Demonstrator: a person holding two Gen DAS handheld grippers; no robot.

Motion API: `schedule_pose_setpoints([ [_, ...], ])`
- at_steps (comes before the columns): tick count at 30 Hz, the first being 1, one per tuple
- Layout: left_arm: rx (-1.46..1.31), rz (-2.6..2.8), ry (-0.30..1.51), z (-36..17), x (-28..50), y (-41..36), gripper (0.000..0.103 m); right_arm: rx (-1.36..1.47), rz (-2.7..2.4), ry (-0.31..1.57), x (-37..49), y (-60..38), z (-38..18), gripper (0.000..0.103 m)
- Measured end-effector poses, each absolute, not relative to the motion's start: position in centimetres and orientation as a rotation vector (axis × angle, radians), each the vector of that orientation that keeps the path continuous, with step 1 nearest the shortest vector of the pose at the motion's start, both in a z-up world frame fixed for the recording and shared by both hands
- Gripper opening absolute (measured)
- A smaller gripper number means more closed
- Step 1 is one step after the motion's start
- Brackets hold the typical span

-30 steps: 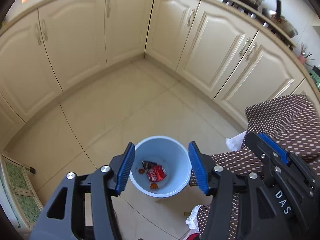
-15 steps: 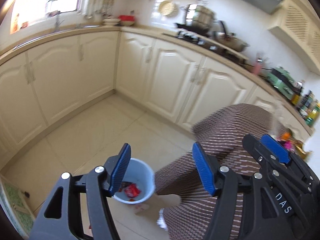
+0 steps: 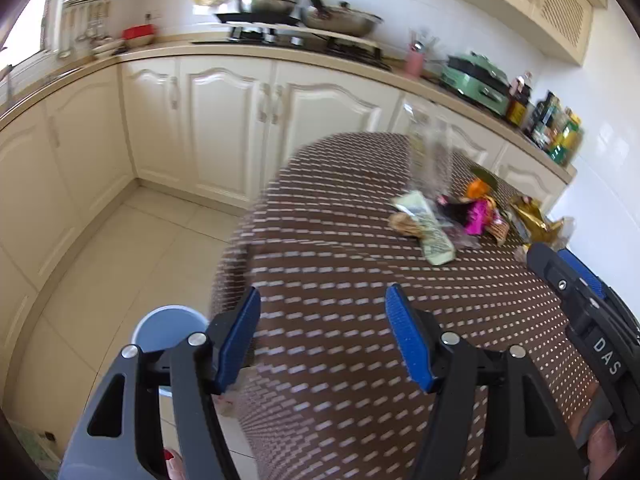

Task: Collect trash
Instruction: 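Move both open tools back over the table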

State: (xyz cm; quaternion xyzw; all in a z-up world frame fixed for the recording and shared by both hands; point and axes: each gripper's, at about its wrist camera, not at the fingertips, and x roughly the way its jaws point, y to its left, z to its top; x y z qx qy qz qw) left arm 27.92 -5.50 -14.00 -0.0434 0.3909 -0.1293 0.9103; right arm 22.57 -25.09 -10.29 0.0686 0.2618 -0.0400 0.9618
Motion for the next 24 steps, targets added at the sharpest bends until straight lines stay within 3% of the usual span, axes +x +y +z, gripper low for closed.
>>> schedule_pose_setpoints([
  [17, -0.006, -0.338, 0.865, -15.7, 35.6, -13.7, 0.064, 0.155, -0.093, 0.664, 27.9, -29.0, -13.2, 0.06],
  [22, -0.016, -0.353, 0.898, -16.6, 37.4, -14.5, 0.045, 0.166, -0.087, 0.679, 28.4, -29.3, -13.6, 0.06],
  [24, -0.014, -0.376, 0.898, -16.6, 37.4, -14.8, 0.018, 0.166, -0.086, 0.682, 28.5, -29.3, -13.6, 0.06],
])
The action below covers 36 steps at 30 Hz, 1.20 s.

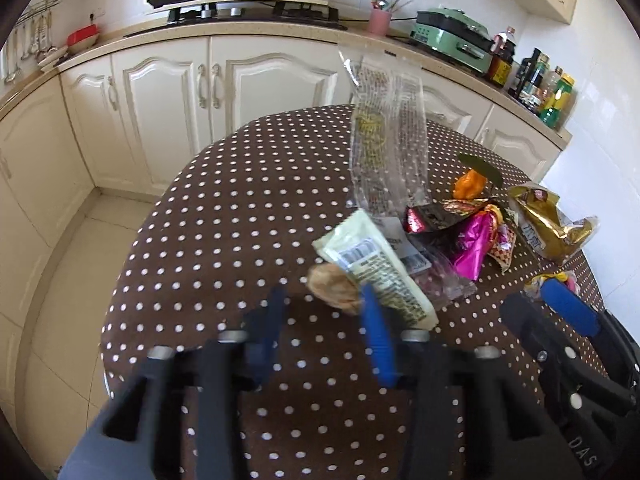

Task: Collect trash
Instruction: 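Move both open tools back over the table, then grasp the brown crumpled scrap with the left tool while the right grasps the white barcode wrapper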

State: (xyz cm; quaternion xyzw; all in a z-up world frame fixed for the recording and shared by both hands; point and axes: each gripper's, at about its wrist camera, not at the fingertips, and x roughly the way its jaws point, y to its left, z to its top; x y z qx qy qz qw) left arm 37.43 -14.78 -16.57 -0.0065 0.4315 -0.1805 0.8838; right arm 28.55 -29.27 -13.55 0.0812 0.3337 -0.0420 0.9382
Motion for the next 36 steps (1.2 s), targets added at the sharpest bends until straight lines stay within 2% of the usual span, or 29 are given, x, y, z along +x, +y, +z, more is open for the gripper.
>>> schedule_pose_setpoints([
  [12, -0.118, -0.346, 0.778, -14.8, 34.7, -8.1, 0.017, 0.066, -0.026, 0.713, 30.2, -24.8, -12.9, 0.06],
  [22, -0.187, -0.282, 0.798, -15.7, 34.9, -2.4, 0.017, -0.07, 0.016, 0.875, 35.1, -19.6, -15.6, 0.059],
  [24, -0.191, -0.274, 0.802, -16.0, 34.9, -1.9, 0.017, -0.065, 0.014, 0.869, 35.1, -19.7, -15.6, 0.032],
  [29, -0.184, -0.282, 0.803, -16.2, 34.4, -1.2, 0.017, -0.072, 0.003, 0.831, 34.3, -19.7, -15.3, 0.027],
  [36, -0.195, -0.261, 0.788, -15.9, 33.0, 0.8, 0.017, -0.042, 0.059, 0.775, 32.2, -18.3, -14.1, 0.027],
])
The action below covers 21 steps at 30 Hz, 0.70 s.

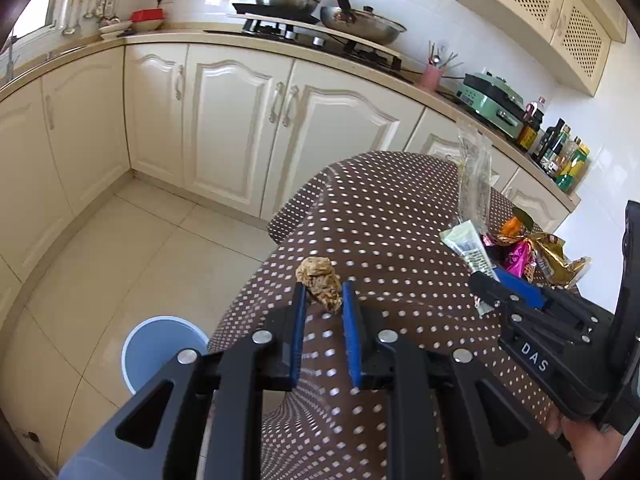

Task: Collect trash
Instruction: 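Grasp the brown crumpled scrap with the left tool while the right grasps the white barcode wrapper, then carry both items over the blue bucket and open both tools to drop them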

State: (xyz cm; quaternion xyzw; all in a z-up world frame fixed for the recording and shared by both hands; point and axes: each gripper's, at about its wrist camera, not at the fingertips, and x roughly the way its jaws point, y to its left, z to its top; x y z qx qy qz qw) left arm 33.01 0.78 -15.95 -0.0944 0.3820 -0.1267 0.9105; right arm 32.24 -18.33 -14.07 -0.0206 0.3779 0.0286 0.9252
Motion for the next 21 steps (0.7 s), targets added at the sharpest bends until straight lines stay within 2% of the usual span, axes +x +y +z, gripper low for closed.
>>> schedule_pose_setpoints([
  [10, -0.215, -0.099, 0.789, -17.5, 30.7, 8.6, 0.017, -0.053, 0.271, 0.748, 31.7, -8.5, -13.6, 0.027],
  [21, -0.274, 0.076, 0.855, -22.1, 30.4, 18.8, 0.017, -0.11, 0.453, 0.82, 34.6, 3.2, -17.3, 0.027],
])
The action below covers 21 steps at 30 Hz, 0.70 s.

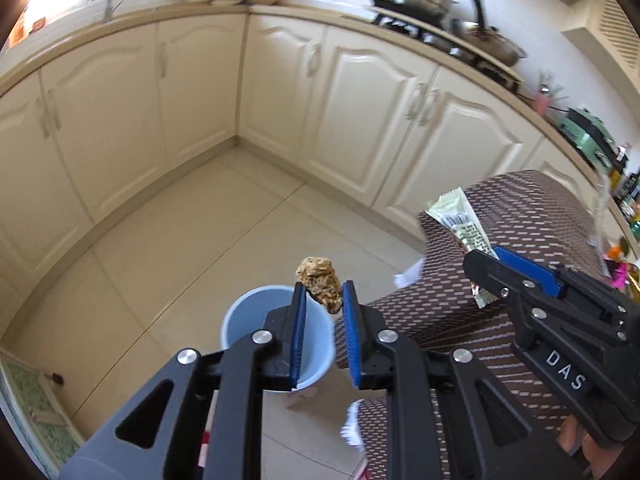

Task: Collect trash
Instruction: 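Carry both items over the blue bucket and open both tools to drop them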

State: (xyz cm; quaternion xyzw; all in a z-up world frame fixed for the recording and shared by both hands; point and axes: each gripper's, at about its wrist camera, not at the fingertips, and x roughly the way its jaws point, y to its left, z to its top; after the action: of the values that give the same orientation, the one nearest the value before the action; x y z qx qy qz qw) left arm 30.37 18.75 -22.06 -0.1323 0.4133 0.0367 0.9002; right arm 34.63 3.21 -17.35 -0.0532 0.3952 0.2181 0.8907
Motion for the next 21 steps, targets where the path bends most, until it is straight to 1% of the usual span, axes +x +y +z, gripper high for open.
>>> schedule_pose_setpoints([
  [7, -0.303, 0.125, 0.929, -26.4, 32.2, 22.3, 0.018, -0.117, 0.497, 0.896, 36.9, 7.4, -21.6, 0.027],
  [14, -0.296, 0.142, 0.979, -29.5, 34.7, 22.9, 0.018, -0.089, 0.509, 0.963, 38.9, 9.0, -25.2, 0.027],
  [19, -0.292, 0.147, 0.997, -30.6, 35.8, 22.7, 0.019, -0.061, 0.514, 0.995, 40.4, 9.2, -27.1, 0.027],
  [21, -0.291, 0.143, 1.004, -31.1, 36.0, 22.5, 0.025, -0.052, 0.516, 1.002, 40.9, 8.9, -27.7, 0.027],
])
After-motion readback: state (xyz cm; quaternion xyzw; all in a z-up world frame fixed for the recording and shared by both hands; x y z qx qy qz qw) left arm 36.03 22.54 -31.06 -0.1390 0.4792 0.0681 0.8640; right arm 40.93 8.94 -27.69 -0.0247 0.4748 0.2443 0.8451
